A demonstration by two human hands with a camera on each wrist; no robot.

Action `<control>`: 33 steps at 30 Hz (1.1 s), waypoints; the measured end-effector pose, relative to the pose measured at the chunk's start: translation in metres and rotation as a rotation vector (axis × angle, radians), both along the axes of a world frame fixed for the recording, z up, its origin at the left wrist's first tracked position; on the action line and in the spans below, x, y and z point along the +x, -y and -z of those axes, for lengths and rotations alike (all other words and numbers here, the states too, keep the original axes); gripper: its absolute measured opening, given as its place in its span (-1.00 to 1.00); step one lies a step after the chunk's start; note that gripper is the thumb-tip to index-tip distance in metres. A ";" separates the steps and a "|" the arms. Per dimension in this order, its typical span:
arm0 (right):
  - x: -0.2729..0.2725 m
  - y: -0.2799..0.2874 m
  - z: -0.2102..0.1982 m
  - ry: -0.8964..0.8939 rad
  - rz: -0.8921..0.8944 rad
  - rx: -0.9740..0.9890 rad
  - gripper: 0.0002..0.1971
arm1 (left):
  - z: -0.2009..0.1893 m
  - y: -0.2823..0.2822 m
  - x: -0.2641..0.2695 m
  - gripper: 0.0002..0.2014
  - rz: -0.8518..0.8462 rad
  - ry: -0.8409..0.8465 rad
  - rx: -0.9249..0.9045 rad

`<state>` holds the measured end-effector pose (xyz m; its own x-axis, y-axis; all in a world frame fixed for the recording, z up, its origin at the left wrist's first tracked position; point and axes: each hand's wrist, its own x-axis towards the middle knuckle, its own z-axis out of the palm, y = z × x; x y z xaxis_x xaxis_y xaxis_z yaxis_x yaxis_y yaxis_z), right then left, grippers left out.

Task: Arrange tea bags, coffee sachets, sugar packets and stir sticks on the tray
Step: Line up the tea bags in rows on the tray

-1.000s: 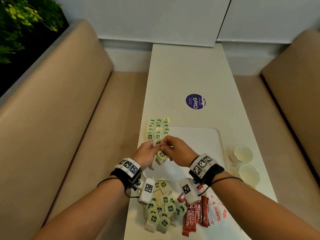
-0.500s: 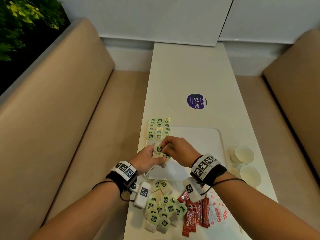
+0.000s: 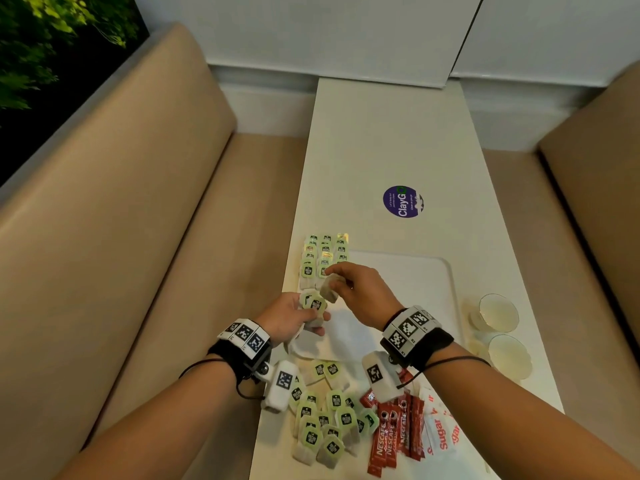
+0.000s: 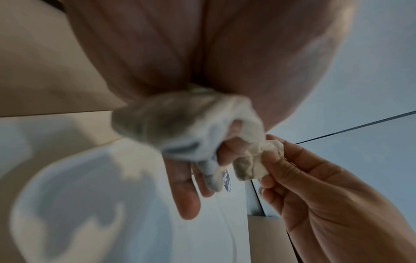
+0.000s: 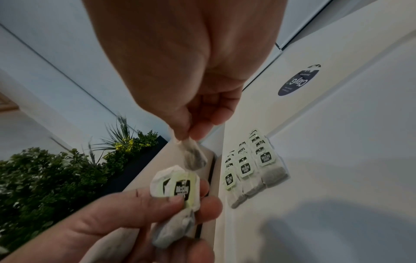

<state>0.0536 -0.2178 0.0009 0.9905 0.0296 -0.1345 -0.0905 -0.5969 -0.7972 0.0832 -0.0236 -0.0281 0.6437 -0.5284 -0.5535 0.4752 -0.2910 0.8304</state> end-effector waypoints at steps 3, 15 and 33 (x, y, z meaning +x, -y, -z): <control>0.005 0.002 0.004 -0.009 0.059 -0.032 -0.81 | 0.003 -0.001 0.005 -0.81 -0.092 -0.011 0.022; 0.011 -0.024 0.021 -0.131 0.155 0.050 -0.89 | 0.006 0.006 0.012 -0.91 -0.049 0.206 0.106; 0.011 -0.022 0.053 -0.229 0.024 0.005 -0.71 | 0.011 -0.009 0.039 -0.80 -0.043 0.202 0.256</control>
<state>0.0646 -0.1954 -0.0521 0.9345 0.0079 -0.3559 -0.2833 -0.5888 -0.7570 0.1223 -0.0145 -0.0387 0.7729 -0.3580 -0.5238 0.3248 -0.4859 0.8114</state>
